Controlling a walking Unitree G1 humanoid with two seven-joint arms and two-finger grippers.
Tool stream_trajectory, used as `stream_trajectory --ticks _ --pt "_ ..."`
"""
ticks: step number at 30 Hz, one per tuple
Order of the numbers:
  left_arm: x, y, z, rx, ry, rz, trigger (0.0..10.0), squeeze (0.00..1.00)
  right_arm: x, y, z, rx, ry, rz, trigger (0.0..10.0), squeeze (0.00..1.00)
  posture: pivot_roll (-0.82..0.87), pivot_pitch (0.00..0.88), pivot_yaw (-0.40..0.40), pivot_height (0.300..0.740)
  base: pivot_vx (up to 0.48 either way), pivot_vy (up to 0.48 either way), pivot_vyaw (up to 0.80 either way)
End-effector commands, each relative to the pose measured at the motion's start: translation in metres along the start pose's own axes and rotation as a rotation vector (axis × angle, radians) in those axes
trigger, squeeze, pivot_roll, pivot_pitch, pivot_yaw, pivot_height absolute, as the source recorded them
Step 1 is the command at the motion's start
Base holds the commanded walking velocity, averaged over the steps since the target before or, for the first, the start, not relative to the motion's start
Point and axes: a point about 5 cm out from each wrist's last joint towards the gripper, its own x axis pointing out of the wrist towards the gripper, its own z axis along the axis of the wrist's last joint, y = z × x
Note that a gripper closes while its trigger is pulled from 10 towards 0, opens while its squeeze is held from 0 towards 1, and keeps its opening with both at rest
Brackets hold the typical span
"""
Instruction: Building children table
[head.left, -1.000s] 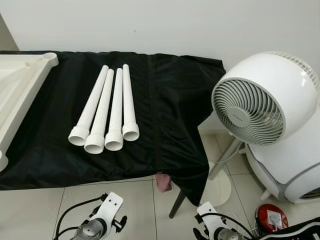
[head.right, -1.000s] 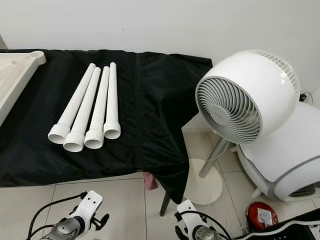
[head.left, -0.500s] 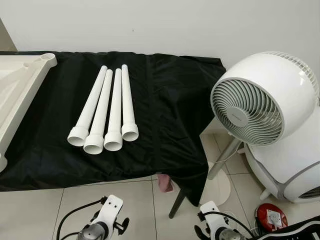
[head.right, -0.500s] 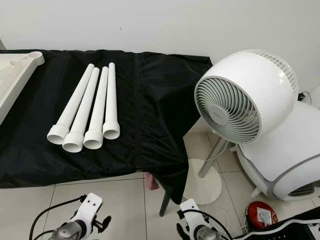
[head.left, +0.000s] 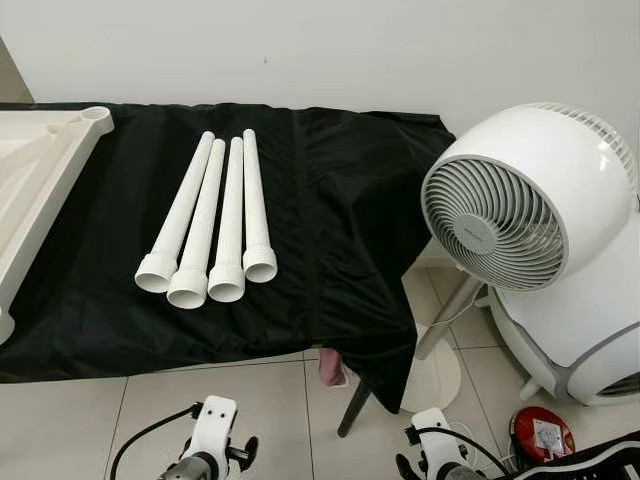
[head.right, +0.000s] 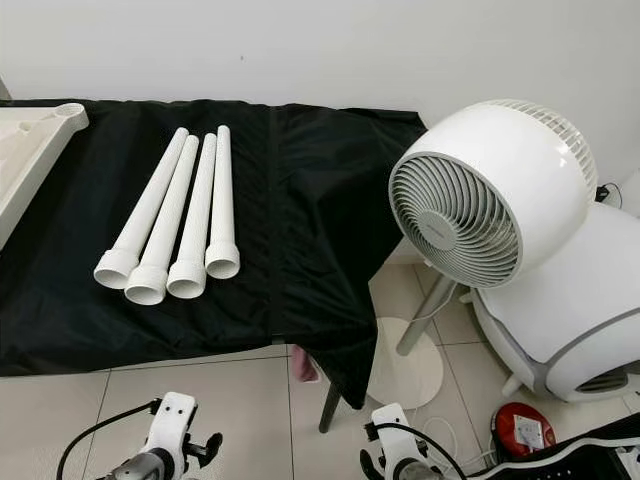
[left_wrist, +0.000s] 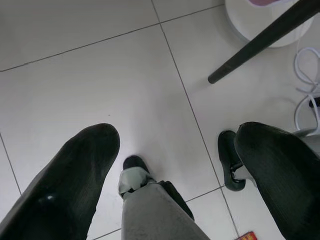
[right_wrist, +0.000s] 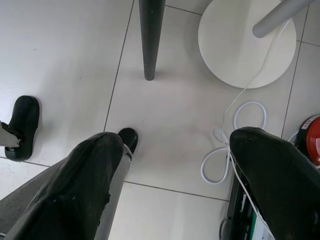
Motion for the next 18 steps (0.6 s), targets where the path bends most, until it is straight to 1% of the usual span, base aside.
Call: stream_trajectory --ticks 1,4,6,11,15,16,18 --pt "-0.001 0.002 -0.004 0.015 0.02 0.046 10.0 0.0 -0.002 0.003 -0.007 -0.003 0.026 0.007 10.0 0.0 -0.06 0.0 -0.027 0.74 0.0 0.0 0.0" --pt "-0.001 0.001 -0.003 0.032 0.017 0.028 10.0 0.0 -0.002 0.007 -0.008 -0.017 0.024 0.023 10.0 0.0 -0.07 0.0 -0.021 0.74 0.0 0.0 0.0" --pt "-0.001 0.001 -0.003 0.029 0.02 0.023 10.0 0.0 -0.002 0.008 -0.008 -0.02 0.023 0.028 10.0 0.0 -0.06 0.0 -0.025 0.74 0.0 0.0 0.0" --pt "-0.002 0.008 -0.004 0.015 0.027 0.071 10.0 0.0 -0.001 0.008 -0.005 0.003 0.014 0.031 10.0 0.0 -0.06 0.0 -0.023 0.74 0.0 0.0 0.0" --pt "-0.003 0.01 -0.004 0.001 0.025 0.083 10.0 0.0 0.0 0.008 -0.004 0.008 0.01 0.03 10.0 0.0 -0.06 0.0 -0.023 0.74 0.0 0.0 0.0" --pt "-0.003 0.013 -0.004 -0.012 0.023 0.108 10.0 0.0 0.0 0.007 -0.002 0.02 0.004 0.023 10.0 0.0 -0.06 0.0 -0.024 0.74 0.0 0.0 0.0" --pt "-0.003 0.013 -0.004 -0.012 0.023 0.108 10.0 0.0 0.0 0.007 -0.002 0.02 0.004 0.023 10.0 0.0 -0.06 0.0 -0.024 0.74 0.0 0.0 0.0"
